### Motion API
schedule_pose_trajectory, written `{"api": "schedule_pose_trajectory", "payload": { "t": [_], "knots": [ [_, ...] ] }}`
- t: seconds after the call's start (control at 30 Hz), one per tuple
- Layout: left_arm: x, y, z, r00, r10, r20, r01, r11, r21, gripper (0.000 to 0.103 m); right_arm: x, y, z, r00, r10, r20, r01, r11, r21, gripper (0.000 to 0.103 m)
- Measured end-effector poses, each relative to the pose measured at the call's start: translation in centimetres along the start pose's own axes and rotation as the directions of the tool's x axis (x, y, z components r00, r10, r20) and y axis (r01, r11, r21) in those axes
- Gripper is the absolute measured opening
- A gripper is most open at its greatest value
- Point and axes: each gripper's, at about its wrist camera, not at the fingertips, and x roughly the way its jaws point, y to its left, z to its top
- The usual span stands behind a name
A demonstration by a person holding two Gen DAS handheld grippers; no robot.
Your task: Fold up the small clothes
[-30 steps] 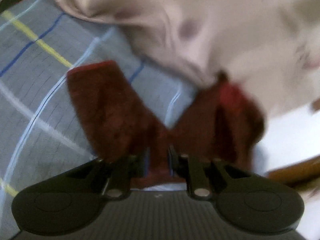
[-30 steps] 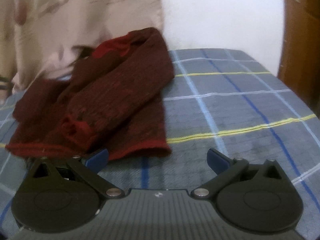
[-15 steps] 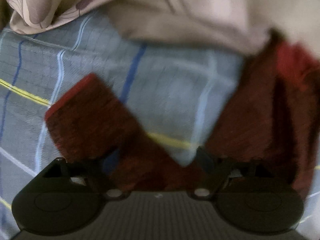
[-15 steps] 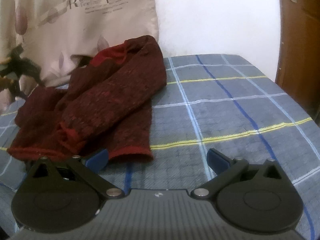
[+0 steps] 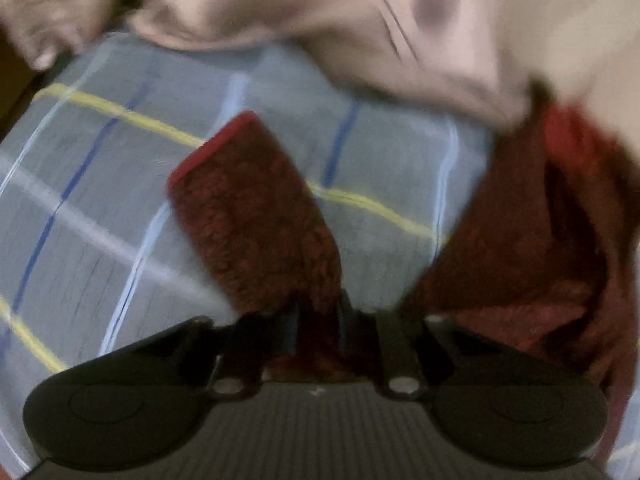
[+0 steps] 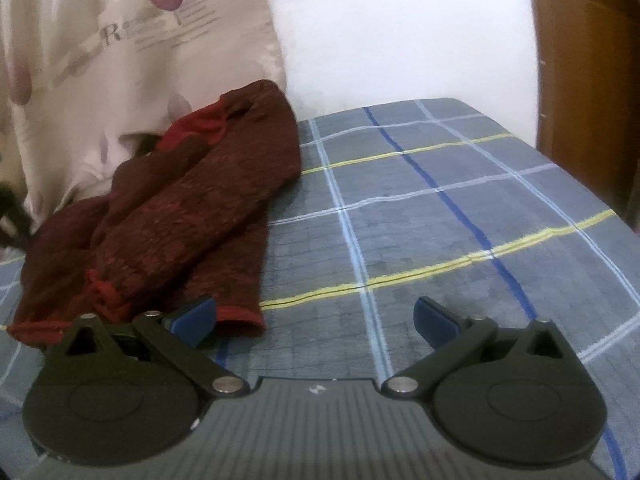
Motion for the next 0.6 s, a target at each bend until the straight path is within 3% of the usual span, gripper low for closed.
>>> {"api": "schedule_pose_trajectory", "payload": {
  "t": [0.03, 0.07, 0.13, 0.33, 0.5, 0.6],
  "knots": [
    [-1.7, 0.3, -1.5, 0.995, -0.035, 0.094, 0.039, 0.999, -0.038, 0.017, 0.0, -0.2, 0.0, 1.0, -0.002, -0.001, 0.002, 1.0, 0.01, 0.103],
    [-3.5, 0.8, -3.4, 0.979, -0.075, 0.187, 0.088, 0.994, -0.062, 0.017, 0.0, -0.4, 0.0, 1.0, -0.002, -0.005, 0.002, 1.0, 0.017, 0.103],
    [-5.2, 1.4, -6.6, 0.963, -0.089, 0.255, 0.115, 0.989, -0.092, 0.017, -0.1, -0.5, -0.1, 1.0, -0.002, -0.006, 0.002, 1.0, 0.026, 0.103],
    [-4.5, 4.1, -12.9, 0.949, -0.242, 0.201, 0.291, 0.918, -0.268, 0.017, -0.4, -0.2, -0.5, 1.0, -0.003, -0.006, 0.003, 1.0, 0.017, 0.103],
    [-3.4, 4.8, -15.1, 0.935, -0.301, 0.188, 0.349, 0.873, -0.341, 0.02, -0.8, 0.2, -0.7, 1.0, -0.002, -0.004, 0.002, 1.0, -0.005, 0.103],
    [-2.2, 5.0, -15.5, 0.933, -0.316, 0.173, 0.359, 0.853, -0.38, 0.031, -1.0, 0.1, -0.9, 1.0, -0.004, -0.007, 0.004, 1.0, -0.001, 0.103]
  ]
}}
